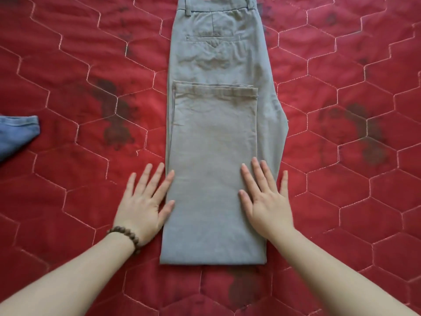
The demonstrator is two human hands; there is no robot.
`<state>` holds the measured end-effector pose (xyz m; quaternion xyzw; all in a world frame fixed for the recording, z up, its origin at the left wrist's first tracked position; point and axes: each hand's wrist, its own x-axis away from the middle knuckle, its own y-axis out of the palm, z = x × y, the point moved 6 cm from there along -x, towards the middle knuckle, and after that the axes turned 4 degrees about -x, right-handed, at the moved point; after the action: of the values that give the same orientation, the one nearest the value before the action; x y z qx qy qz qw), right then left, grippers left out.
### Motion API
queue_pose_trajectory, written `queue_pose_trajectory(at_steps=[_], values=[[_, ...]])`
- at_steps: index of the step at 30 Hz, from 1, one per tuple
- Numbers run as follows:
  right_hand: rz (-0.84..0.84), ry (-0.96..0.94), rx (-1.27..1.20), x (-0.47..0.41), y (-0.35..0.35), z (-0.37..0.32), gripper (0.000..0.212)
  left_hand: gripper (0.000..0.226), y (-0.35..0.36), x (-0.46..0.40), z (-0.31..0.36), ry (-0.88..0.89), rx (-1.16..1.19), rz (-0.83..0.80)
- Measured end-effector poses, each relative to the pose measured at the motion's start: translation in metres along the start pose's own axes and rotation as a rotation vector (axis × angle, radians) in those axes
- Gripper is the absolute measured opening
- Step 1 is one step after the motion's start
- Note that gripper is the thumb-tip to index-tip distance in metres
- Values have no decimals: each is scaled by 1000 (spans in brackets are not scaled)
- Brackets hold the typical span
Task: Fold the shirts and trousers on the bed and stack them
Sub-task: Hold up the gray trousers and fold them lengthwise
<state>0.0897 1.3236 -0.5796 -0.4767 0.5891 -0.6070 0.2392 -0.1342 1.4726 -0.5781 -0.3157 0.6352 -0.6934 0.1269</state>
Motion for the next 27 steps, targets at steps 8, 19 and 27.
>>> queue_pose_trajectory(at_steps=[8,19,27], values=[[101,-229,-54,48,9,-79,63,67,-16,18,84,130,131,121],[-70,-237,53,94,19,-6,59,64,-3,54,55,203,70,-29],[75,-304,72,4,-67,60,70,66,-69,-37,-17,156,-22,222]])
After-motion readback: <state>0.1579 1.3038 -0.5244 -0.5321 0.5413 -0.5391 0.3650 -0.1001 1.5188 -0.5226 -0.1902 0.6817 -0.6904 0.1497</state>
